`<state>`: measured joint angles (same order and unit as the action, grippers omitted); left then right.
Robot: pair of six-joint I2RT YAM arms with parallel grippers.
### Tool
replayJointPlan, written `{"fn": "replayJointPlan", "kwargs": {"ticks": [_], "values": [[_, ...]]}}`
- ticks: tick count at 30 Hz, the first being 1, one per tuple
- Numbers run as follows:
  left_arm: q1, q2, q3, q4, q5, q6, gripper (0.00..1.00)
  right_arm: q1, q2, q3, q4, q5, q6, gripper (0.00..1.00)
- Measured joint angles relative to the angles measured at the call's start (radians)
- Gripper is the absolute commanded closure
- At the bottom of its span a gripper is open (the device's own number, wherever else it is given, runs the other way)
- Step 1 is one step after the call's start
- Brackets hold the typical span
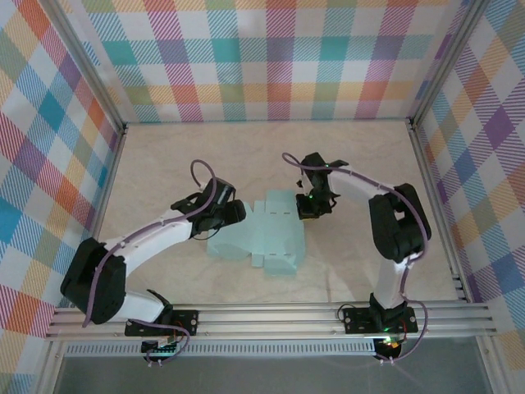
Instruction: Fold the paper box
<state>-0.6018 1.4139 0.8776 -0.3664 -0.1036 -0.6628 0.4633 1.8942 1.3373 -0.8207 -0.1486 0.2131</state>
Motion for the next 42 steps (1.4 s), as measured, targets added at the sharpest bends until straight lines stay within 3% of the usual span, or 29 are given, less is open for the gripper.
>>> {"fn": "replayJointPlan", "kwargs": {"ticks": [5,6,7,10,12,17,21,28,35,38,42], "values": [[0.0,0.119,0.0,0.028,0.071,0.01,0.6,-0.016,0.042,0.089,-0.067,-0.009,-0.103,0.85],[0.0,0.145,0.0,0.034,0.085,0.005,0.66,-0.021,0.041,0.089,-0.065,-0.023,-0.114,0.8],[0.0,0.168,0.0,0.038,0.096,0.0,0.71,-0.029,0.04,0.086,-0.058,-0.039,-0.12,0.69],[0.0,0.2,-0.018,0.066,0.117,-0.018,0.8,-0.05,0.002,0.013,0.027,-0.088,-0.121,0.57],[0.0,0.201,-0.037,0.085,0.122,-0.03,0.85,-0.066,-0.06,-0.077,0.096,-0.112,-0.109,0.56],[0.0,0.201,-0.063,0.111,0.123,-0.044,0.86,-0.112,-0.277,-0.315,0.268,-0.142,-0.048,0.47],[0.0,0.201,-0.071,0.133,0.124,-0.052,0.86,-0.13,-0.39,-0.485,0.414,-0.192,-0.009,0.5],[0.0,0.201,-0.075,0.141,0.129,-0.063,0.85,-0.128,-0.392,-0.591,0.534,-0.27,0.037,0.64],[0.0,0.201,-0.077,0.145,0.129,-0.075,0.83,-0.129,-0.344,-0.59,0.594,-0.308,0.046,0.94],[0.0,0.199,-0.081,0.161,0.135,-0.079,0.77,-0.125,-0.343,-0.588,0.594,-0.306,0.047,1.0],[0.0,0.182,-0.087,0.177,0.145,-0.08,0.58,-0.091,-0.343,-0.553,0.546,-0.251,0.033,1.0]]}}
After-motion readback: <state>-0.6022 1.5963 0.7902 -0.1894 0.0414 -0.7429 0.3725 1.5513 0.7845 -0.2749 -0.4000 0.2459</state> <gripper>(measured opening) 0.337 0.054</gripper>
